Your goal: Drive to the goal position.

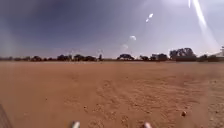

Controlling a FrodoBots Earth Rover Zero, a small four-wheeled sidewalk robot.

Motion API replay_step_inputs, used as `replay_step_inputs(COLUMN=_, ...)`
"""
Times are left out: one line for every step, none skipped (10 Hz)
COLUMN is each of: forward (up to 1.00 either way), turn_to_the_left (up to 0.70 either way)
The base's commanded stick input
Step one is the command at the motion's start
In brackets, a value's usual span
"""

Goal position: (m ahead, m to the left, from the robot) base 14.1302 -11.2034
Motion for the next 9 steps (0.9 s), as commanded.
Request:
replay_step_inputs(forward=1.0, turn_to_the_left=0.0)
replay_step_inputs(forward=1.0, turn_to_the_left=0.0)
replay_step_inputs(forward=1.0, turn_to_the_left=0.0)
replay_step_inputs(forward=1.0, turn_to_the_left=0.0)
replay_step_inputs(forward=1.0, turn_to_the_left=0.0)
replay_step_inputs(forward=1.0, turn_to_the_left=0.0)
replay_step_inputs(forward=1.0, turn_to_the_left=0.0)
replay_step_inputs(forward=1.0, turn_to_the_left=0.0)
replay_step_inputs(forward=1.0, turn_to_the_left=0.0)
